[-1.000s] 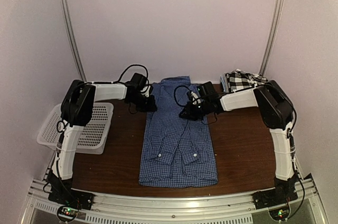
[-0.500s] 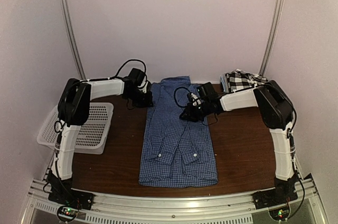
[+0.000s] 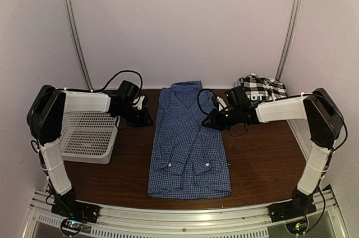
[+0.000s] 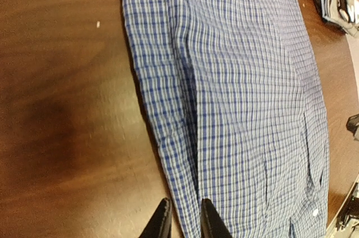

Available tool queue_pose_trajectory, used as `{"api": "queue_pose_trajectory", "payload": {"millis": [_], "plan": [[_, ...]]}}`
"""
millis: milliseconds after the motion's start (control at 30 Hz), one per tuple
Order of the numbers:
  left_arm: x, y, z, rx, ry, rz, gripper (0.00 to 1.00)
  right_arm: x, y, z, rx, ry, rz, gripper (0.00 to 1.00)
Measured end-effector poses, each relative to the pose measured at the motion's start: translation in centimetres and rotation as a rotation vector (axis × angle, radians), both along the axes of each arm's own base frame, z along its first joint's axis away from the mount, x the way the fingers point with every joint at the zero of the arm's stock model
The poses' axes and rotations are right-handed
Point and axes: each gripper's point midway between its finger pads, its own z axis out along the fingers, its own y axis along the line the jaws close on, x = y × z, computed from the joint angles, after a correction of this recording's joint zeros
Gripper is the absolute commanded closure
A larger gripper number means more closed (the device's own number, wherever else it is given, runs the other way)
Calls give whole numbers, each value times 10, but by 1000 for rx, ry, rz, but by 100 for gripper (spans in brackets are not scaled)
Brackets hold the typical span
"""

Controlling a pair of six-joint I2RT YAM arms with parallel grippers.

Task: Fold and stack the long sleeve shirts
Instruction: Smooth out the rectangle-folded shirt at the center of the board, then pick up the rectangle-folded shirt from the center of the board.

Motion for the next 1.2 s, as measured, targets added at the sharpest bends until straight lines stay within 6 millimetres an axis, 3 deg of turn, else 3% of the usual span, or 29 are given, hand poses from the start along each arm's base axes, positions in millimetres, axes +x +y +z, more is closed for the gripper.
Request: {"api": "queue_pose_trajectory", "payload": {"millis": [167, 300, 533, 700, 900, 1200], "plan": [[-49, 5, -12, 0, 57, -23, 77, -45, -23, -5, -9, 22, -12, 73], [-85, 1, -6, -15, 61, -53, 75, -79, -40, -13, -18, 49, -18, 67], [-139, 0, -18, -35, 113, -81, 68, -115, -59, -17, -14, 64, -24, 57], [-173, 9, -34, -25, 180, -73, 61, -141, -75, -39, -33, 117, -29, 50], [-192, 12, -42, -45, 224, -63, 56, -171, -81, -66, -58, 200, -7, 47], [-202, 2, -48, -109, 271, -81, 53, -182, -71, -67, -17, 194, 25, 46]]}}
